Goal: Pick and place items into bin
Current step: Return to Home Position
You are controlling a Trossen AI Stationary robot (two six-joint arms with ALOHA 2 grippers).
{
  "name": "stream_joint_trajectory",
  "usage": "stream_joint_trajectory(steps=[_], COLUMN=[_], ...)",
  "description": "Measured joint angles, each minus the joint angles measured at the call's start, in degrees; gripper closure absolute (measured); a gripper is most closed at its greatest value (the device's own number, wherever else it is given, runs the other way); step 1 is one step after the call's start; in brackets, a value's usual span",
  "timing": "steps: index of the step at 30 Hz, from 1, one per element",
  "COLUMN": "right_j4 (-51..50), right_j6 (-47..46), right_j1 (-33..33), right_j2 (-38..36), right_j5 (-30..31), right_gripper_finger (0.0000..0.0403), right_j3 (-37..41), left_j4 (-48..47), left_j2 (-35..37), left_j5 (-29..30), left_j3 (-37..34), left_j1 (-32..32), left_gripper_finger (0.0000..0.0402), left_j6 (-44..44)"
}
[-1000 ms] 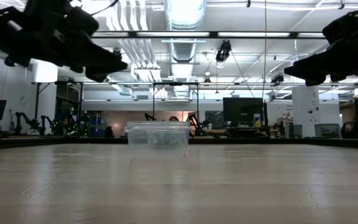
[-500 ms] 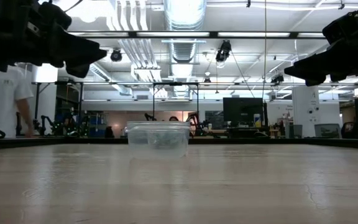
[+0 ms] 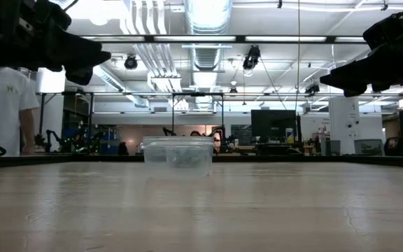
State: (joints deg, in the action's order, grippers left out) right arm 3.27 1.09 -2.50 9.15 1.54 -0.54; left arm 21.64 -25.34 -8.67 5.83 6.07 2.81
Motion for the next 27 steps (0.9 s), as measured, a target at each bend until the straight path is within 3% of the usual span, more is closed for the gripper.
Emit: stream_joint_trajectory(steps=[4, 13, 21, 27], right_j4=[0.00, 0.01, 0.01, -0.02], right_j6=[0.01, 0.00, 0.02, 0.02], right_j1=[0.02, 0.00, 0.00, 0.02], right_j2=[0.00, -0.02, -0.01, 0.00], right_j5=[0.00, 0.00, 0.01, 0.04], right_gripper_finger=[0.0207, 0.0206, 0.0206, 0.0207], right_j3=[0.00, 0.00, 0.00, 0.00], left_j4=[-1.72, -2.52, -15.46, -18.78], left_j2=[2.02, 13.62, 23.90, 22.72], left_j5=[0.02, 0.15, 1.13, 1.95], left_j3=[-1.76, -5.34, -5.36, -5.39], left_j1=[0.00, 0.04, 0.09, 0.22], left_gripper_finger=[0.0269, 0.0269, 0.0269, 0.0269], left_j6=[-0.09, -0.13, -0.17, -1.69])
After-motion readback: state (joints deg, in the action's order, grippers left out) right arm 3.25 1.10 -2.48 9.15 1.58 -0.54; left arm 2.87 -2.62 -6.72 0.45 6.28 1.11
